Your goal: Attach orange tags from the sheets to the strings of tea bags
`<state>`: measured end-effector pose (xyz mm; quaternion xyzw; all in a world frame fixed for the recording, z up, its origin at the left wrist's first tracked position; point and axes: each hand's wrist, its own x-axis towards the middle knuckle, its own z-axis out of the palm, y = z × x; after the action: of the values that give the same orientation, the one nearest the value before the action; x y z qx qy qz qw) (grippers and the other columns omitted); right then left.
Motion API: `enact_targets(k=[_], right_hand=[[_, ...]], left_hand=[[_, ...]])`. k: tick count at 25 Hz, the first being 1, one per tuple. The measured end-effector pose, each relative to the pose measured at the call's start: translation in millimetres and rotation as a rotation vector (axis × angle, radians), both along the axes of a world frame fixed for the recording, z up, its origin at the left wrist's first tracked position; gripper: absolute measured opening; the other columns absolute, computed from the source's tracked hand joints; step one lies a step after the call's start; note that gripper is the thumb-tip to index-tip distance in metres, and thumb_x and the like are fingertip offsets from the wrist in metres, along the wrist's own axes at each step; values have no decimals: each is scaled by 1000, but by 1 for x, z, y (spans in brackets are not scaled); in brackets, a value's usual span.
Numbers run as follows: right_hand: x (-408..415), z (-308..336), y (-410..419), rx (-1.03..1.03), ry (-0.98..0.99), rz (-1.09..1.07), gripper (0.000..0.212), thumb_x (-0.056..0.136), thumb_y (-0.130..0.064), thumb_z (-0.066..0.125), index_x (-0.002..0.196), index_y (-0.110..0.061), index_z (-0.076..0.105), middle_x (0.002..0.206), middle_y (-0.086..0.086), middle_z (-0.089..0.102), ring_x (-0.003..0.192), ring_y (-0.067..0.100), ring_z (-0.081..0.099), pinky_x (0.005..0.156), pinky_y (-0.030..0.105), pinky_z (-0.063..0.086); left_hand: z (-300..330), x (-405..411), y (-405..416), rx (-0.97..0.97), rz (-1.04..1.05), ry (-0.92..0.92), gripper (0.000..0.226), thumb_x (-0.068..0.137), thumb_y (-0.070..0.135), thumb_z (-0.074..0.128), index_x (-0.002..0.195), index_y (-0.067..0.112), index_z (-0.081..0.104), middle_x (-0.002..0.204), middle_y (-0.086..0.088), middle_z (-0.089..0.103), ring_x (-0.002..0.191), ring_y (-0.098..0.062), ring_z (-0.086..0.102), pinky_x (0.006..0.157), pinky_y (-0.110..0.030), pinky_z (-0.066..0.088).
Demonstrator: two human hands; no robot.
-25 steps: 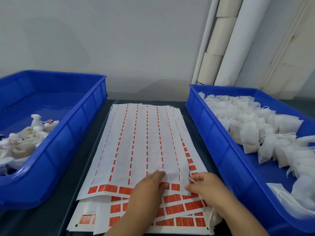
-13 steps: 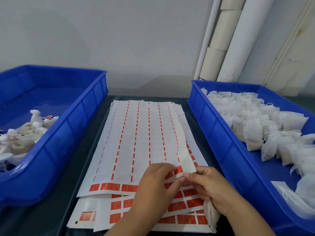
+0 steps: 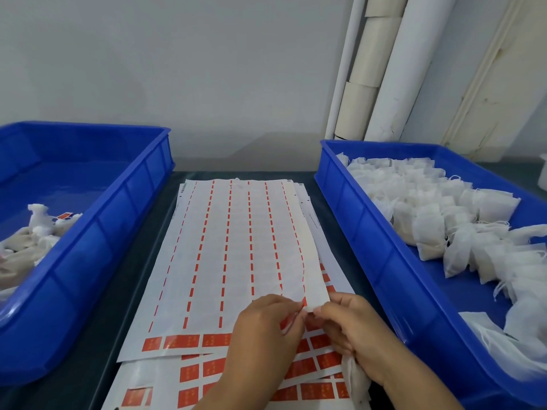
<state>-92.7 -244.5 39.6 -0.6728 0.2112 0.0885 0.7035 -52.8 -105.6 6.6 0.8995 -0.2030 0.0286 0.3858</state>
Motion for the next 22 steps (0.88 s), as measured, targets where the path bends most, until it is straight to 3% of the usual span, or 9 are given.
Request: enact_targets(k=[3,6,10,13,18,21,22], right_hand=[[0,1,0,-6,-7,-9,11,87,-11,63,96,-9,70,89,1,75,50,6,65,41,11,42],[1,3,-3,-15,0,33,12,86,-12,64,95,-10,71,92,2,75,49,4,64,42,10,43],[1,0,-5,-70,25,117,11,87,-18,64,91,-13,73,90,5,75,44,6,57,42,15,40],[2,-1,-5,-111,31,141,11,87,-22,65,91,-16,73,89,5,75,44,7,51,45,17,39],[3,1,-3,-133,25,138,11,88,-21,64,92,-13,72,81,4,74,41,4,53,43,16,40],[3,4,-3,-74,28,90,12,89,-13,62,95,-8,71,80,2,75,42,3,58,41,12,42],[2,5,-4,-43,36,69,12,88,-11,62,95,-6,70,80,4,74,40,4,57,40,12,41]], left_hand=[[5,0,-1,8,20,24,26,84,45,61,108,37,69,103,25,63,75,9,50,65,3,30],[10,0,1,19,21,55,27,82,50,61,105,39,68,100,30,60,72,13,46,67,1,31],[19,4,5,99,0,41,31,83,54,57,108,39,67,111,25,62,84,4,49,88,-12,39],[21,4,5,150,-24,3,32,86,54,53,110,39,66,115,23,61,93,1,51,92,-14,40],[20,8,5,122,-14,30,25,87,51,53,104,39,67,102,25,61,75,3,49,67,-2,29],[20,9,6,89,38,99,10,87,47,55,81,40,58,82,28,52,69,6,49,57,0,28],[20,10,6,74,73,126,15,87,44,56,74,38,53,78,27,52,69,4,51,54,-1,30]])
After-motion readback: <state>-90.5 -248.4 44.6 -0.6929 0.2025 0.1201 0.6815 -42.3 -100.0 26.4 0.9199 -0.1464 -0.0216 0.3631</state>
